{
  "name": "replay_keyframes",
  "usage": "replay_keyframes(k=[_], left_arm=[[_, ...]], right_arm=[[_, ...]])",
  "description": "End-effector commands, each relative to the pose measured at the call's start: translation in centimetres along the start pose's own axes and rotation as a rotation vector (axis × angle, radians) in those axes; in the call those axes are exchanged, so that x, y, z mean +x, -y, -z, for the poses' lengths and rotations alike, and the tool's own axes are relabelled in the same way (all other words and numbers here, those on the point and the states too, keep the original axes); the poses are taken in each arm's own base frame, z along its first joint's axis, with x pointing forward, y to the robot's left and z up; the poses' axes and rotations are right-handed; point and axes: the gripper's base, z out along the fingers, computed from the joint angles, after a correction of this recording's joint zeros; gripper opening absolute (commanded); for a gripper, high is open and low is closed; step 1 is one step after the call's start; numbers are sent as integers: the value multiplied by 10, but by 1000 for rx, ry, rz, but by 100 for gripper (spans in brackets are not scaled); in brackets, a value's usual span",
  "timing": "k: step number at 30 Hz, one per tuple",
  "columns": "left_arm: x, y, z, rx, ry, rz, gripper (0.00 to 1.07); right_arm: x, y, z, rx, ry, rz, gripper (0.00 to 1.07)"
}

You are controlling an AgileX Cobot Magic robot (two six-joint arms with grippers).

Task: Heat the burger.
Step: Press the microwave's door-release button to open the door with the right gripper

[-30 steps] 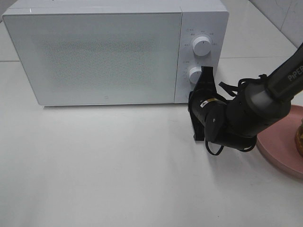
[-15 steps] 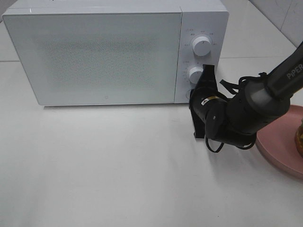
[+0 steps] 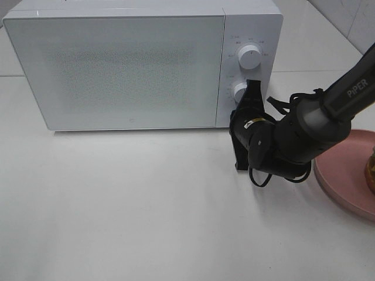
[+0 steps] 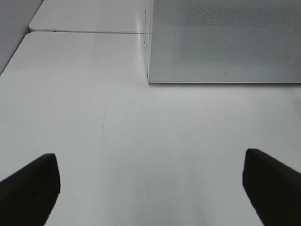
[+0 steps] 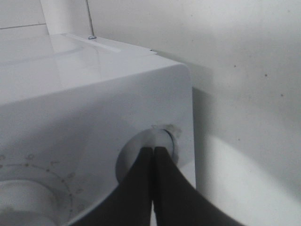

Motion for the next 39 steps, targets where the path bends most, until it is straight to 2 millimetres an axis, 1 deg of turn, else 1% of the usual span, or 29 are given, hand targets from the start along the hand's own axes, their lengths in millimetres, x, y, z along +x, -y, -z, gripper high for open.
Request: replay_keyframes(k=[1, 7, 11, 14, 15, 18, 19, 39], left_arm=[[1, 0, 3, -3, 32, -2, 98], [1, 0, 3, -3, 32, -2, 98], [1, 0, 3, -3, 32, -2, 98], [1, 0, 3, -3, 32, -2, 98], [1, 0, 3, -3, 32, -2, 98], [1, 0, 3, -3, 32, -2, 98], [1, 0, 3, -3, 32, -2, 98], [1, 0, 3, -2, 32, -2, 98]], right_arm=[[2, -19, -3, -125, 15, -1, 0], [0, -22, -6, -189, 45, 6, 0], [4, -26, -14, -241, 50, 0, 0], [5, -29, -16, -272, 66, -9, 0], [2, -36, -19, -309, 82, -10, 0], [3, -40, -20, -328, 83, 1, 0], [3, -46, -22, -349, 81, 4, 0], [7, -44, -22, -320, 58, 17, 0]])
